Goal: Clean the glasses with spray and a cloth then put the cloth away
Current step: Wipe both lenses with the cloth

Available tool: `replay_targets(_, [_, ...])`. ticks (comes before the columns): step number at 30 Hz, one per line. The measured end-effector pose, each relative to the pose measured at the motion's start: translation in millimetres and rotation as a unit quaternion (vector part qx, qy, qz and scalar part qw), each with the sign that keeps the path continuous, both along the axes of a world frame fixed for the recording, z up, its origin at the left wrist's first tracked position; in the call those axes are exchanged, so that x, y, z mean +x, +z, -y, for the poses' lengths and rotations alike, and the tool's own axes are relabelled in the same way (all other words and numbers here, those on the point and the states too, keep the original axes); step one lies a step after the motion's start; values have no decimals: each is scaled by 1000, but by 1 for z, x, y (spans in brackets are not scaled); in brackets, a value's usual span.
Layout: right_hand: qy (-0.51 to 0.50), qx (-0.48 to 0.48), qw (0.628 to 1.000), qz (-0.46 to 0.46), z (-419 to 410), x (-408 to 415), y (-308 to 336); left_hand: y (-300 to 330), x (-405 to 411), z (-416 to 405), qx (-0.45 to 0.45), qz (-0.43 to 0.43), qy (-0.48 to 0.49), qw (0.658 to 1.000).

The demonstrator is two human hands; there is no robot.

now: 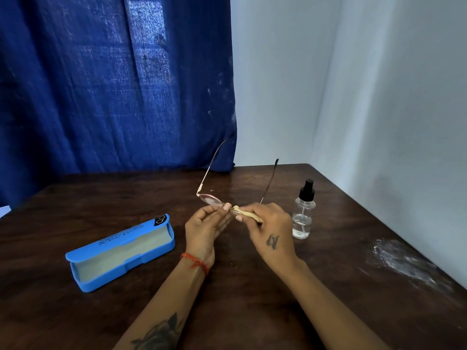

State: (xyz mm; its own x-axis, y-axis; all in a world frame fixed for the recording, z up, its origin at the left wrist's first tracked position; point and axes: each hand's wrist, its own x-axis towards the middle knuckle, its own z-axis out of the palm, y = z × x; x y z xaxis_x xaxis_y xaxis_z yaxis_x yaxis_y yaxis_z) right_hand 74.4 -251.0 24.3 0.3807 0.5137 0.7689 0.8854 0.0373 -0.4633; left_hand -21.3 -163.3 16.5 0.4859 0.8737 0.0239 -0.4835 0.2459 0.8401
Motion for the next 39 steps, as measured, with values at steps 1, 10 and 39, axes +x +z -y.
replay_targets(1, [0,0,1000,-25,1,1,1,0,0,0,1,-7,-4,1000])
replay_targets(10, [102,43,923,-370,-1,11,2,0,-2,-1,18,-56,2,998])
replay_targets(39, [-18,-7,986,167,-4,-2,-8,-1,0,0,22,-63,24,997])
